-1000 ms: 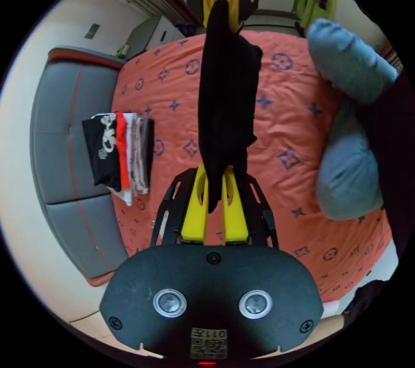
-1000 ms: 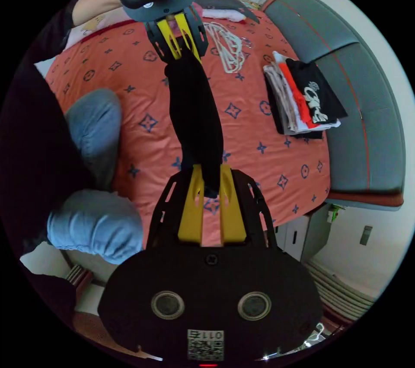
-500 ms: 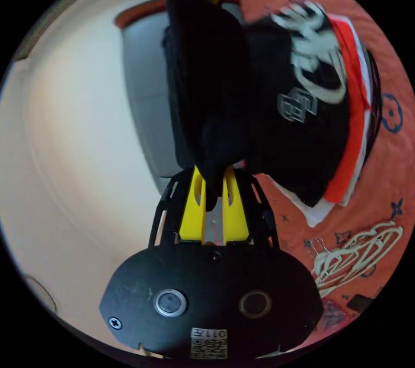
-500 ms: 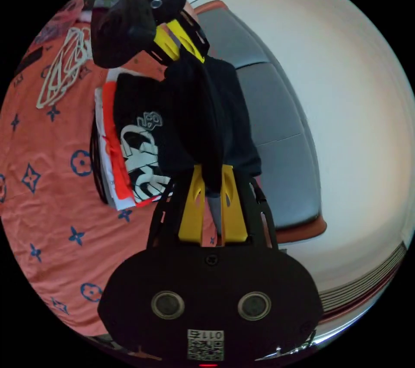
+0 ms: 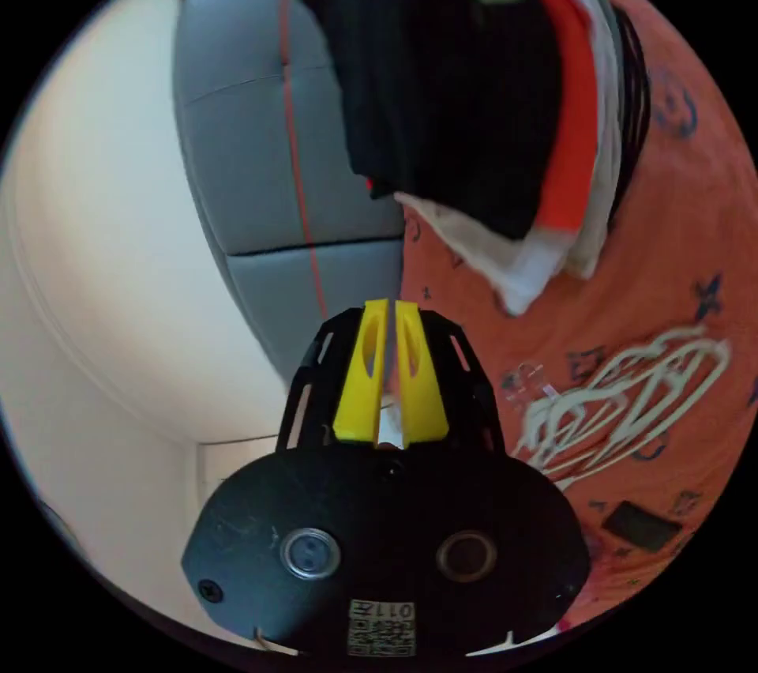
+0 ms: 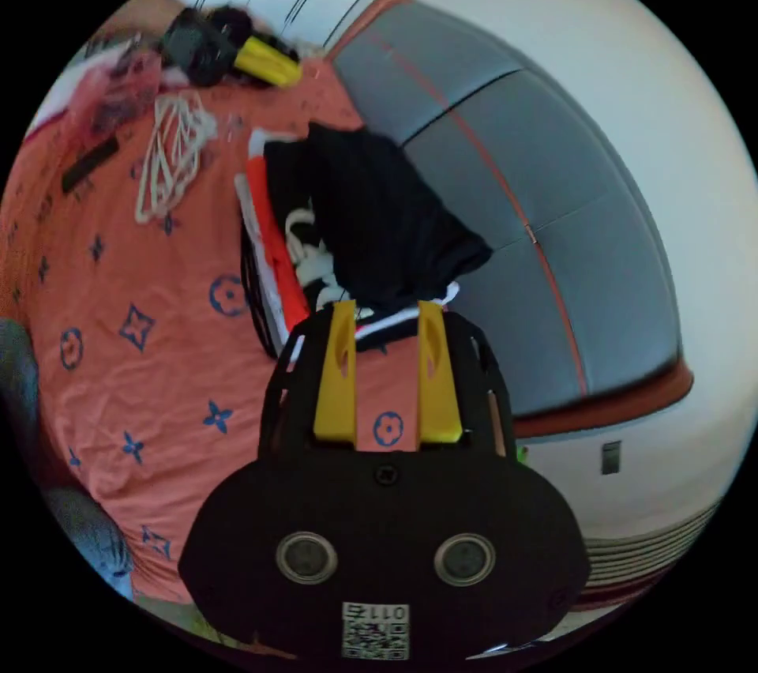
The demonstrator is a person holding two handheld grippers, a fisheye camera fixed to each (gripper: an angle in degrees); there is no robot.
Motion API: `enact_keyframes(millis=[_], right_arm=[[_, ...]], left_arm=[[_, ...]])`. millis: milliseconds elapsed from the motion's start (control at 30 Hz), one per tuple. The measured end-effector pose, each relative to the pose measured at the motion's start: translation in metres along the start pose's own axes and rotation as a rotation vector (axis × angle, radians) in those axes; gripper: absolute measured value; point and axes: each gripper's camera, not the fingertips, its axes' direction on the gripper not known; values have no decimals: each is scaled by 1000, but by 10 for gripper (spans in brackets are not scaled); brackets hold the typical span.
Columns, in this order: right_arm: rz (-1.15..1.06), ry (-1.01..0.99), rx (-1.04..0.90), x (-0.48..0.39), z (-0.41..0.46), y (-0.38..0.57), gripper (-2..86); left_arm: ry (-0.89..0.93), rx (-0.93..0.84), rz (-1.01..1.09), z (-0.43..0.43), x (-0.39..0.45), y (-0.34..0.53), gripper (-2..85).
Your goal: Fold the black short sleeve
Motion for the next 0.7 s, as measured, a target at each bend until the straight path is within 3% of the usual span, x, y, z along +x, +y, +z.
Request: enact_keyframes(millis=[67,133,267,533,700], right_arm=[[156,-20,151,44,-6,7,49],[234,-90,140,74,11,6,22],[323,-560,102,110,43,36,5],[579,-681,-220,113,71,152,-1],[615,-747,-264,156,45,191,-1]], left_arm=[[197,67,-244,-27,-61,-14,8],[393,90,-387,-40,-98,-27,5],[747,160,-542,-77,-143,-53,2],[1083,-13,-533,-119,-187,-137,0],[1209,-135,-505,-152,-256,-182,0]])
